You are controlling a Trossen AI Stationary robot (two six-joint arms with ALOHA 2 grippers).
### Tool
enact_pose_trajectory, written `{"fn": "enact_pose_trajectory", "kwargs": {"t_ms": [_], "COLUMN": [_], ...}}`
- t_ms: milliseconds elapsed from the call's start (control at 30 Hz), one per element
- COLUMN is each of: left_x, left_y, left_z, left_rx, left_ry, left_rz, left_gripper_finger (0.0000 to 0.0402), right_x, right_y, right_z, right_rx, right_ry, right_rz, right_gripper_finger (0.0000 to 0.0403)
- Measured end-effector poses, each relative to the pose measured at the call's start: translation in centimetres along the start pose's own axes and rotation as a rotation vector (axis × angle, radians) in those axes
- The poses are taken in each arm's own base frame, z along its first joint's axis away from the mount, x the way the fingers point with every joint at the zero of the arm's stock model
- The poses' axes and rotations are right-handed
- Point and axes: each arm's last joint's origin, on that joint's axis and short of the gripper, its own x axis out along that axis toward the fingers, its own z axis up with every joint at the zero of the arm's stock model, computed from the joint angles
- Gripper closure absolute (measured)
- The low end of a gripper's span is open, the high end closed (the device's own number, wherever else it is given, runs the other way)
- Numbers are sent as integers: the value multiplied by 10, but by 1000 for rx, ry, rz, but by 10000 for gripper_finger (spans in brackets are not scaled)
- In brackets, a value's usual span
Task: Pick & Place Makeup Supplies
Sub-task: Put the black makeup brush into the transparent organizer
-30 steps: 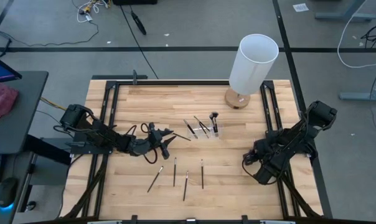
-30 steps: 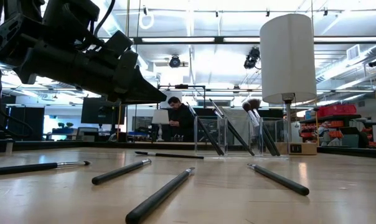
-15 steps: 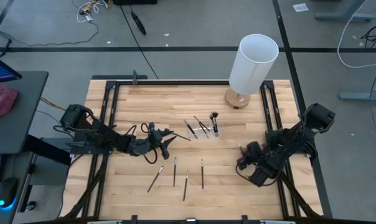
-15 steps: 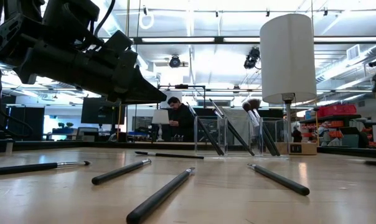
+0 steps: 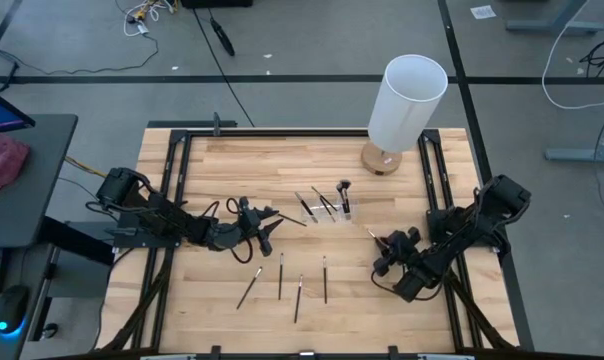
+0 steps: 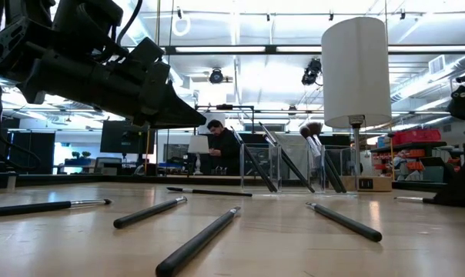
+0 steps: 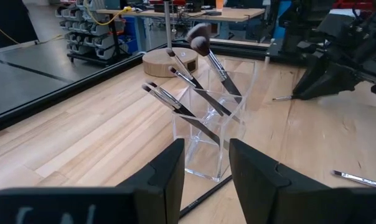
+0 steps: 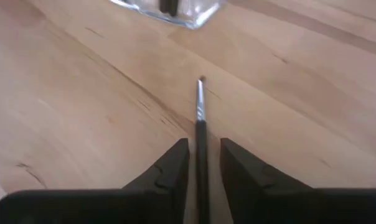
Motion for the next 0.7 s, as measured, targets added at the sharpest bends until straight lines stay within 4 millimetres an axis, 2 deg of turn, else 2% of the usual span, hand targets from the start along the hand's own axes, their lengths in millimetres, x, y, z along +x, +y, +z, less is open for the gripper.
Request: {"fn": "enact_pose_trajectory", "kwargs": {"t_ms": [300, 500, 700], "left_x": [0, 0, 0], "left_y": [0, 0, 0], "left_z": [0, 0, 0], "left_rx": [0, 0, -1], "left_ry": [0, 0, 0], "left_rz": [0, 0, 0], "left_gripper_finger": [273, 273, 273], "right_x": [11, 12, 13], "right_y": [-10, -11, -14], "right_z": [-8, -8, -9], "right_rx": [21, -123, -153], "right_ry": [-106, -103, -99], "right_rz": [131, 121, 115], "right_gripper_finger": [289, 319, 332]}}
